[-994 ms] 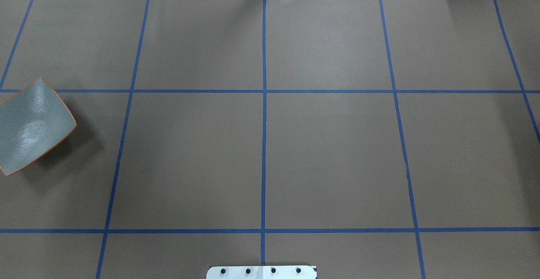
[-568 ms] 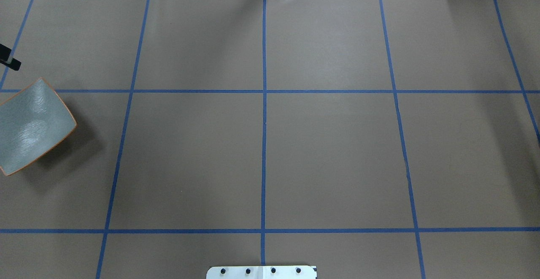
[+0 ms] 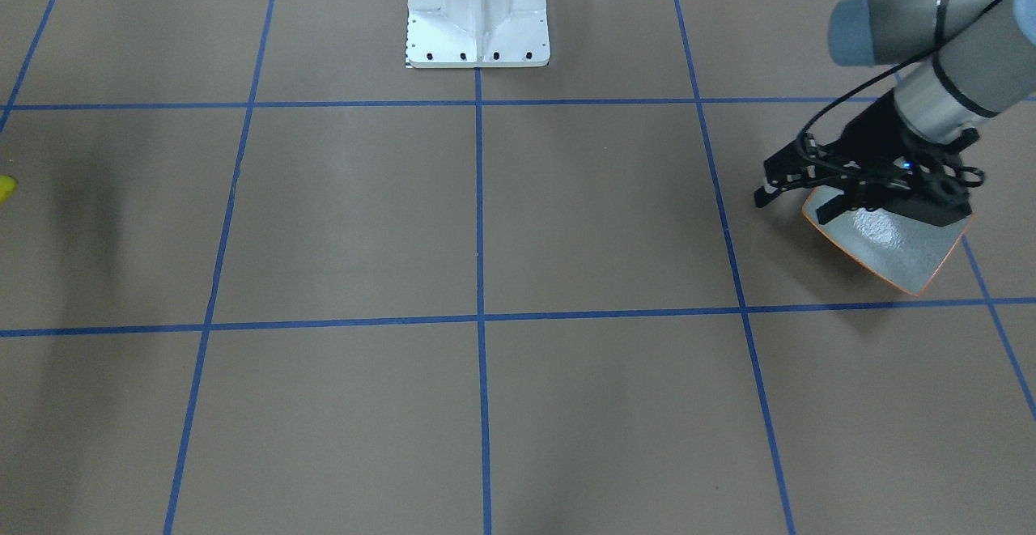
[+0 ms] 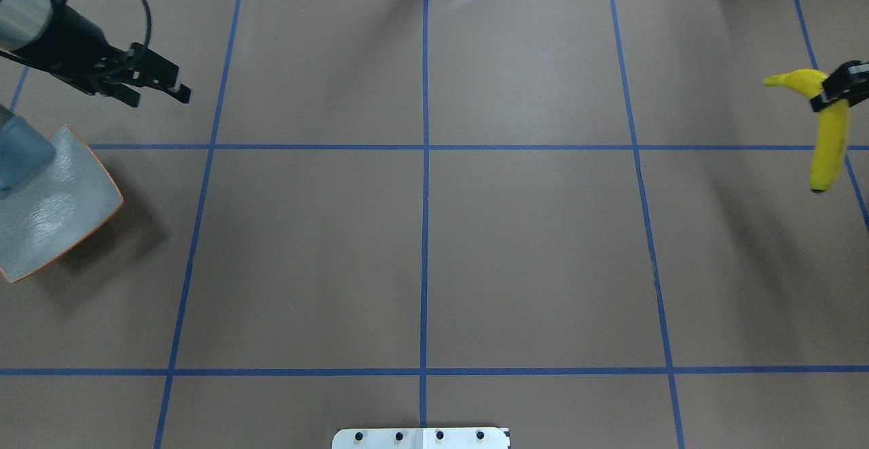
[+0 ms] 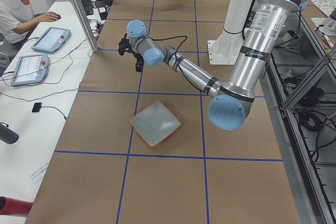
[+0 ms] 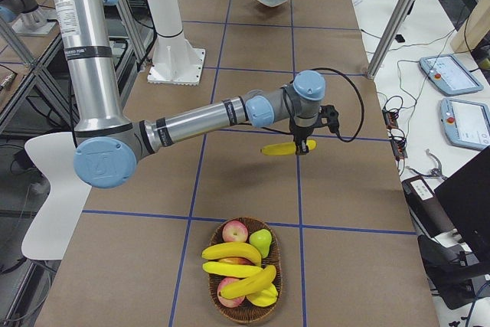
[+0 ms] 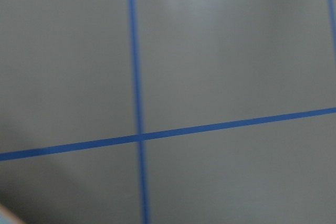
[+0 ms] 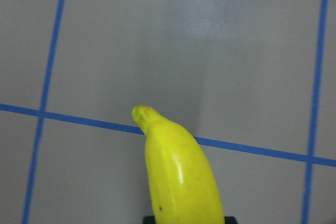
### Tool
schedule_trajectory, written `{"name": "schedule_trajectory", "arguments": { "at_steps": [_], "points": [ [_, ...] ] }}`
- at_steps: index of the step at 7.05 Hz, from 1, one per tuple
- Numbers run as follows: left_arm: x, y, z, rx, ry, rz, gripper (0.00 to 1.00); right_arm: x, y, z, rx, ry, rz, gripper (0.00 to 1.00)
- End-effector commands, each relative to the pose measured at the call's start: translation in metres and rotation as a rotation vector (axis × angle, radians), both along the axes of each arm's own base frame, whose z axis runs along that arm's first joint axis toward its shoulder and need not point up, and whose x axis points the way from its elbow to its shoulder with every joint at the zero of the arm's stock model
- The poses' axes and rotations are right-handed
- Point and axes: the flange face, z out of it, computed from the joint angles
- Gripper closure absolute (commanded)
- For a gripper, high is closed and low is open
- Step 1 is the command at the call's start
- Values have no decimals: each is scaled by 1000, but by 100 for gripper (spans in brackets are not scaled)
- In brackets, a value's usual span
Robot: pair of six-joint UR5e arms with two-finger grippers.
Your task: Transfer all bananas from basket to plate
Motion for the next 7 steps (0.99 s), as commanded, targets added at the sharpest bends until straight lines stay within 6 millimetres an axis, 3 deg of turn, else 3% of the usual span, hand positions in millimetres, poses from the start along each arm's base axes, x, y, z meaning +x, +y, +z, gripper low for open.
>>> {"name": "schedule_trajectory", "arguments": {
  "at_steps": [1, 3, 4, 5, 7],
  "points": [
    [55, 12, -62, 48, 58, 38, 1, -123, 6, -117, -115, -96, 41, 100],
    [84, 27, -101, 99, 99, 90, 1, -205, 22, -194, -186, -145, 60, 100],
    [114, 40, -133, 125, 125, 125, 1, -234, 34, -217, -210, -154, 73, 100],
    [156, 63, -163, 179, 136, 144, 1, -255, 46, -231, -228, -188, 83, 100],
    [193, 90, -189, 239, 178, 177, 1, -275, 59, -238, -226, -233, 97, 100]
  ]
}}
